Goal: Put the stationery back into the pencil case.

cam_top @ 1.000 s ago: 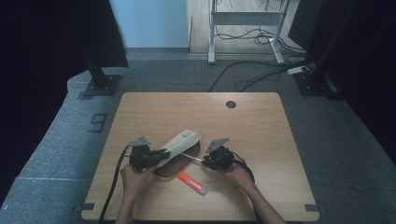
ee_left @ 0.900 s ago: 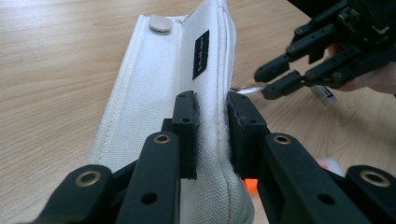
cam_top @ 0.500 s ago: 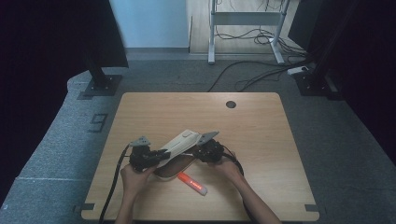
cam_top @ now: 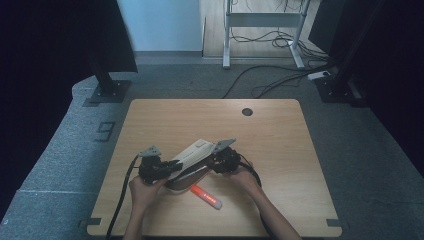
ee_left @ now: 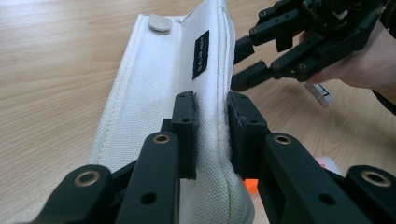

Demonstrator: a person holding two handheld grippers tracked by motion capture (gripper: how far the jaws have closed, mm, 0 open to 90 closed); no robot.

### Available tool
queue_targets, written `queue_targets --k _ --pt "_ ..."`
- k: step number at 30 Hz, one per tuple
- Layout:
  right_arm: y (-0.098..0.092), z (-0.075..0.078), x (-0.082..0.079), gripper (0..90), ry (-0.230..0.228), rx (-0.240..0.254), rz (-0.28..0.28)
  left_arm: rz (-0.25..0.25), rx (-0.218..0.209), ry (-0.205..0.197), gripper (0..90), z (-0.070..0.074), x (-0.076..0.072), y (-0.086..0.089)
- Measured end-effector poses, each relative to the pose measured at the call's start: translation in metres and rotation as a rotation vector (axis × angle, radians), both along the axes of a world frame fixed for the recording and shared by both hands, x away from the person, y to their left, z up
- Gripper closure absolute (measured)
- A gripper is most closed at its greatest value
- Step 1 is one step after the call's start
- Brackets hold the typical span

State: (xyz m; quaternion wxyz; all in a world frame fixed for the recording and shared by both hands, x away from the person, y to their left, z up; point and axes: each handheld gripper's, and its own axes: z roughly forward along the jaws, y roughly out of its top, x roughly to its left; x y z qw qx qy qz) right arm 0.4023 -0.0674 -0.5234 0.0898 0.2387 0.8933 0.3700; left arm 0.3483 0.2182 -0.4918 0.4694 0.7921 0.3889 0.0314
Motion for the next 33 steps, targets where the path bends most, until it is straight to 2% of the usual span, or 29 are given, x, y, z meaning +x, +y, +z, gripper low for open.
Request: queue_targets --k 7,12,18,26,33 --pt "0.008 -0.009 0.003 61.9 -0.007 -0.003 -0.009 -0.005 0.006 0.001 74.0 0.0 0.0 -0.001" --pt "0.012 -0.007 0.005 62.0 -0.015 0.01 -0.025 -0.006 0.014 -0.001 73.8 0.001 0.0 -0.002" --pt "0.015 -0.005 0.005 59.8 -0.018 0.003 -0.025 -0.006 0.015 -0.004 73.7 0.001 0.0 -0.001" --pt "0.003 0.001 -0.003 53.4 -0.015 0.018 -0.023 -0.003 0.016 -0.01 73.7 0.001 0.0 -0.001" --pt "-0.017 0.01 -0.016 45.2 -0.023 0.027 -0.033 -0.002 0.016 -0.012 73.7 0.001 0.0 -0.001"
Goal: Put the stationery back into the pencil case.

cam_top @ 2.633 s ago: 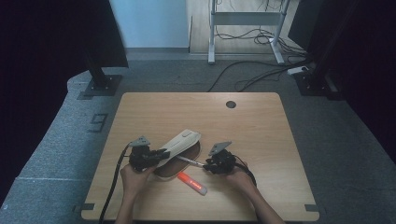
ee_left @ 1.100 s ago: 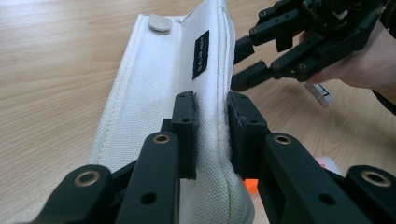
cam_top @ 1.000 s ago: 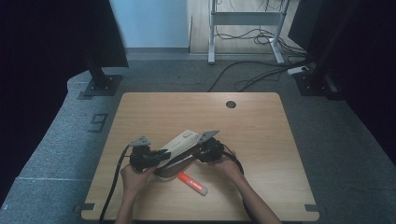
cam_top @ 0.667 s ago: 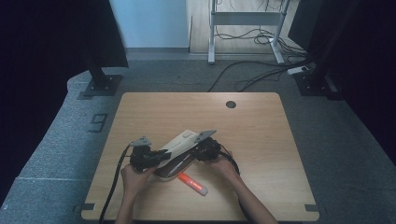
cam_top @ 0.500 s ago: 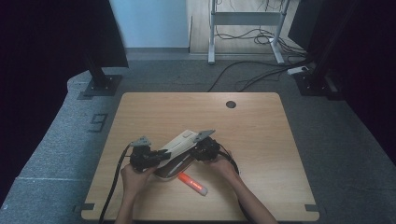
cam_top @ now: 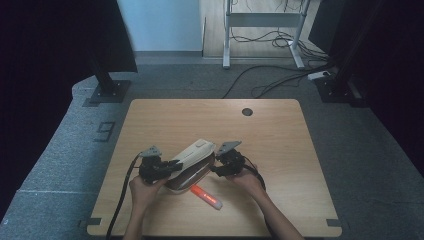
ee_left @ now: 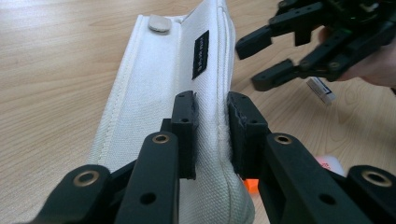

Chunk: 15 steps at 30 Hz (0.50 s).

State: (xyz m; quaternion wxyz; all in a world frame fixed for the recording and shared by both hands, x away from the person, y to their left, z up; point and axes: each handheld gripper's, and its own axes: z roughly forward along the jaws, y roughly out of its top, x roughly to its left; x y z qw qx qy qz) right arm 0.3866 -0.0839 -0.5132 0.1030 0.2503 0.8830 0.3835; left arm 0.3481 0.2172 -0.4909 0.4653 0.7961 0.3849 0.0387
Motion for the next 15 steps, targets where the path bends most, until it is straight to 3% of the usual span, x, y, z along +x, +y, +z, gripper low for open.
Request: queue_targets --k 15 --pt "-0.05 -0.002 -0.026 27.6 0.006 -0.009 -0.036 -0.001 0.0 -0.003 73.5 -0.001 0.0 0.0"
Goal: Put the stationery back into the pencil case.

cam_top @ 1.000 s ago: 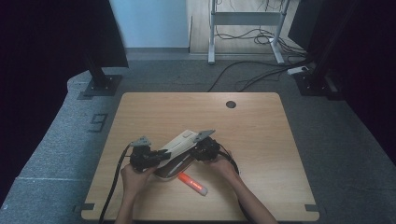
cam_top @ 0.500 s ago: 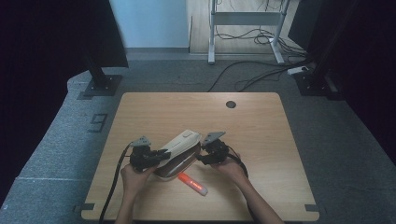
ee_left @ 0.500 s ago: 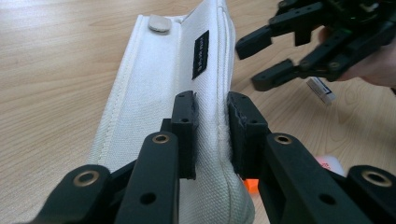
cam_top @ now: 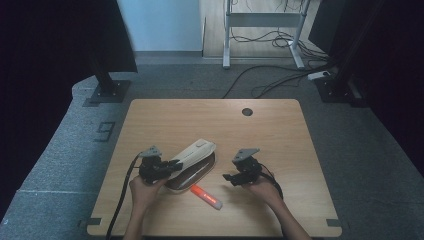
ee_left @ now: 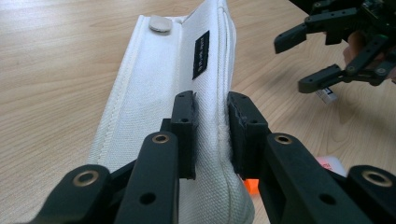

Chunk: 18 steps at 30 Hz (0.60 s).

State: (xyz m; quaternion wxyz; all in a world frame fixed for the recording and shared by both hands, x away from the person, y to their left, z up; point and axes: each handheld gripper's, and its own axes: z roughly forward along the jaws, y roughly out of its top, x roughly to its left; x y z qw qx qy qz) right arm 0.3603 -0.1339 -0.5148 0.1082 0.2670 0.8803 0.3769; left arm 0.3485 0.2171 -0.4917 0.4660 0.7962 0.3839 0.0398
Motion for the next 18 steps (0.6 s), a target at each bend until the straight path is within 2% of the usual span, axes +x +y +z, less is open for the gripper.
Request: queue_targets --k 10,18 --pt "-0.036 -0.006 -0.017 21.2 0.006 0.006 -0.043 -0.002 0.001 -0.001 73.4 0.0 0.0 0.0" --pt "-0.06 -0.014 -0.034 20.3 0.012 -0.006 -0.054 -0.002 0.001 0.0 73.3 0.0 0.0 0.0"
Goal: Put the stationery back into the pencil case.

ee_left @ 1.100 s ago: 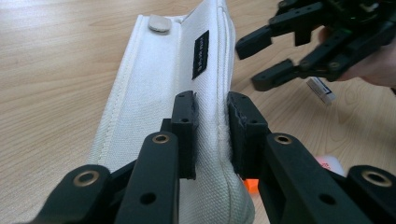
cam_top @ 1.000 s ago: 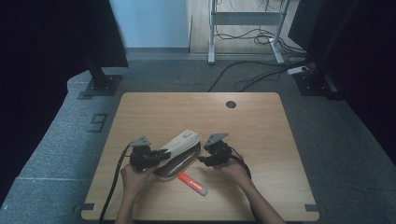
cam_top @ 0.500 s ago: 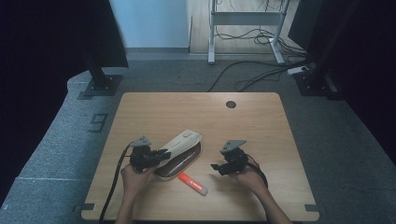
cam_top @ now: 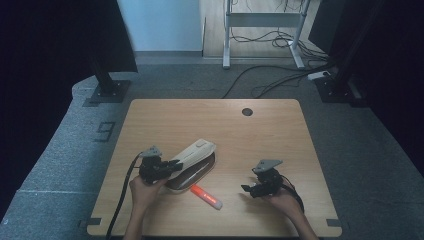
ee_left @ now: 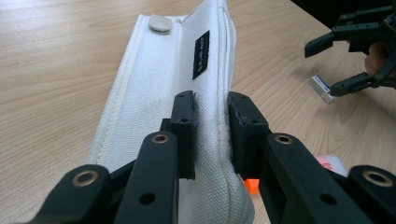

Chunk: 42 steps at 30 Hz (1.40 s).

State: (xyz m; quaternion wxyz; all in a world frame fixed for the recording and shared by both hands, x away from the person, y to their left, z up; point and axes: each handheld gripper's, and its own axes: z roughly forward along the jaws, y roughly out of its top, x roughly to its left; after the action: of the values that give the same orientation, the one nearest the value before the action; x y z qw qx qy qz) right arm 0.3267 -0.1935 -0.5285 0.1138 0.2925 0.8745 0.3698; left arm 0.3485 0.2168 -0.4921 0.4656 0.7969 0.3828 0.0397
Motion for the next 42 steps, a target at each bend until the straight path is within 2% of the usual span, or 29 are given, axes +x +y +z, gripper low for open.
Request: queue_targets --k 10,17,20,26,36,42 --pt "-0.015 -0.008 -0.015 23.7 0.011 -0.016 0.026 -0.001 0.003 -0.001 73.1 0.0 0.0 0.0" --pt "-0.019 -0.015 -0.015 28.4 0.022 -0.031 0.041 -0.001 0.004 -0.001 73.0 0.0 0.0 -0.001" --pt "-0.019 -0.016 -0.015 31.3 0.013 -0.03 0.043 -0.002 0.005 -0.001 73.0 0.0 0.0 -0.001" --pt "-0.017 -0.016 -0.016 44.3 0.006 -0.017 0.059 -0.002 0.006 -0.001 73.0 0.0 0.0 -0.001" --pt "-0.011 -0.012 -0.015 46.1 0.003 -0.03 0.026 0.001 0.005 -0.002 73.0 0.001 -0.001 -0.001" --pt "-0.003 -0.003 -0.01 46.1 -0.017 0.006 0.008 0.004 0.007 -0.002 73.5 0.001 -0.001 -0.001"
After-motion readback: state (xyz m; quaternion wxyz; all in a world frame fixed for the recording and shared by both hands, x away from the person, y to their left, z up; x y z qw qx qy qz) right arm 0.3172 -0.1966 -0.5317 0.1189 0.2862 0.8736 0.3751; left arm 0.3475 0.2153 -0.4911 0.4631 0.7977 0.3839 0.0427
